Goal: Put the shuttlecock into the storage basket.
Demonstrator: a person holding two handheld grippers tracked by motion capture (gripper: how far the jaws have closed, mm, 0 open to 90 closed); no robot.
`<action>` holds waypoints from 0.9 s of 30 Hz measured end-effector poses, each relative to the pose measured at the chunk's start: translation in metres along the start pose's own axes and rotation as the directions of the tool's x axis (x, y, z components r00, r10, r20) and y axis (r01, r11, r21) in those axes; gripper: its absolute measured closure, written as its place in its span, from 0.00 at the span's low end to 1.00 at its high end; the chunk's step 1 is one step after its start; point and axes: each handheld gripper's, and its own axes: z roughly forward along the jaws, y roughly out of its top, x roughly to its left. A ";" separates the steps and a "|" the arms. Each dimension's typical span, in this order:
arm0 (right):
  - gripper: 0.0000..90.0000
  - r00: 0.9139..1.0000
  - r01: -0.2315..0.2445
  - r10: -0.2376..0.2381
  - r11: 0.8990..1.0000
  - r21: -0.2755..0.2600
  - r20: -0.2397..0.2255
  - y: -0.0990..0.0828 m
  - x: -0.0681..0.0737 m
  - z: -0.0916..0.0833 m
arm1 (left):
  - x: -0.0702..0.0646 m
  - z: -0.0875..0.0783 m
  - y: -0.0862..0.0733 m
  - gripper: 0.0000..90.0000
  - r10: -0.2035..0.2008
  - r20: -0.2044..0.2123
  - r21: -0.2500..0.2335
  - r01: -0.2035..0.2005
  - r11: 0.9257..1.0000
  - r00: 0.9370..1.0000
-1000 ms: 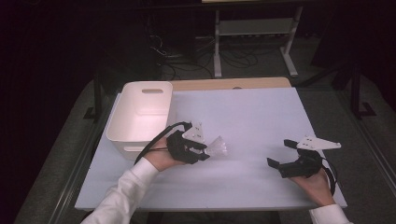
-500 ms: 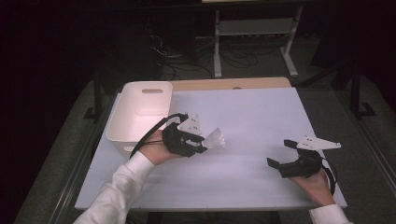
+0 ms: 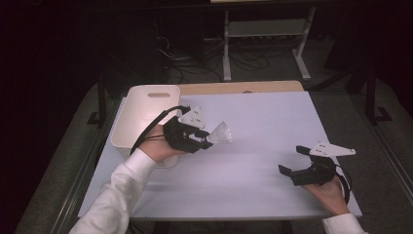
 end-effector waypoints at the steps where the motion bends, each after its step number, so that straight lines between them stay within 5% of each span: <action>1: 0.00 1.000 0.002 -0.002 1.000 -0.002 0.000 0.000 0.000 0.000 | 0.003 -0.004 0.000 0.73 -0.019 0.004 -0.014 0.019 1.000 1.000; 27: 0.00 1.000 0.002 -0.002 1.000 0.004 -0.001 -0.001 -0.001 0.001 | 0.026 -0.045 -0.003 0.73 -0.055 -0.063 -0.084 0.050 0.995 0.997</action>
